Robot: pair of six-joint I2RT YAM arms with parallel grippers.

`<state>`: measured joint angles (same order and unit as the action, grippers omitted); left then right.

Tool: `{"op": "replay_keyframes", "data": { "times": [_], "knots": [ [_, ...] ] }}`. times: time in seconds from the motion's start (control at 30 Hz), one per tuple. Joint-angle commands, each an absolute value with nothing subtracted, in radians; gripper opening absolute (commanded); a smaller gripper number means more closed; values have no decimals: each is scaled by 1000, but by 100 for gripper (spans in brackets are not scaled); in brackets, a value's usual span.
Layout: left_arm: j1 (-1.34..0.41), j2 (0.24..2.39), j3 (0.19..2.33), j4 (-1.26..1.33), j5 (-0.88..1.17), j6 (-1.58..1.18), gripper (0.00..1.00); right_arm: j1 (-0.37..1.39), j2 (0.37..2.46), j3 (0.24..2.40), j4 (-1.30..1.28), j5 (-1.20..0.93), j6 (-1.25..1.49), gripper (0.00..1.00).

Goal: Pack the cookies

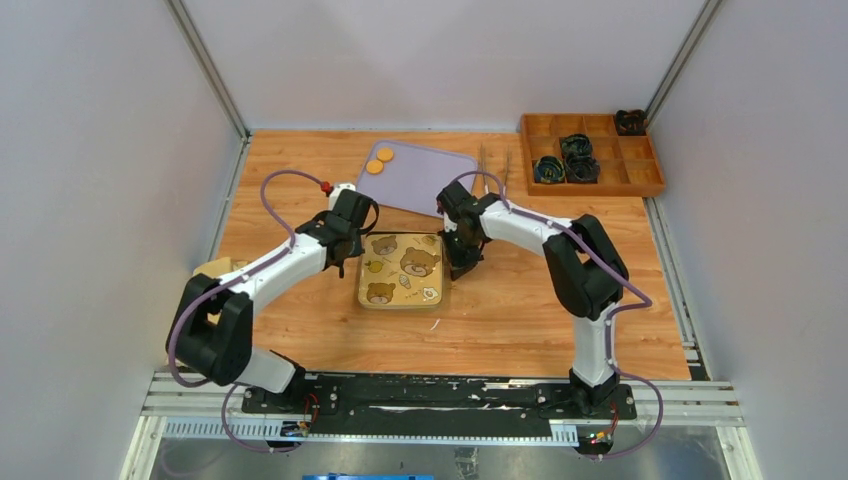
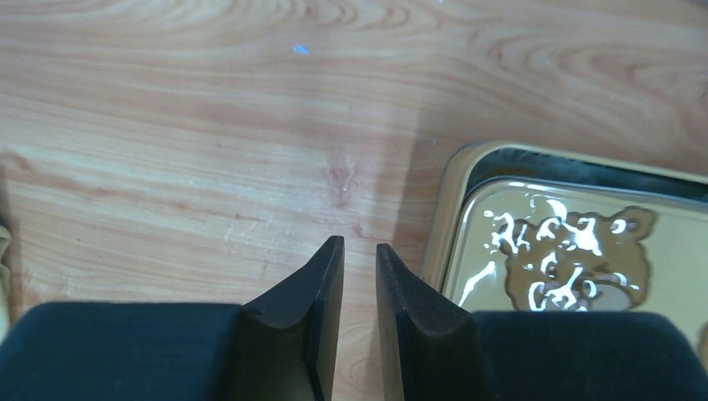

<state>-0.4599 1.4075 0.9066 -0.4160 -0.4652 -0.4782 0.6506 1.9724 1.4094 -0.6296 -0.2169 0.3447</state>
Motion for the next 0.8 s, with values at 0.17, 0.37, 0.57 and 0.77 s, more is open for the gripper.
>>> {"op": "replay_keyframes", "data": {
  "times": [0.17,0.37,0.57,0.77],
  "knots": [
    [-462,1484,904,-370,-481,-475,26,726,1730,1298,-811,-60,305,0],
    [-462,1517,915,-377,-481,-485,26,793,1676,1307,-845,-100,324,0],
    [-456,1528,904,-375,-440,-491,26,817,1772,1326,-800,-173,327,0],
    [-456,1501,883,-321,-347,-482,25,838,1869,1402,-757,-193,339,0]
  ]
}}
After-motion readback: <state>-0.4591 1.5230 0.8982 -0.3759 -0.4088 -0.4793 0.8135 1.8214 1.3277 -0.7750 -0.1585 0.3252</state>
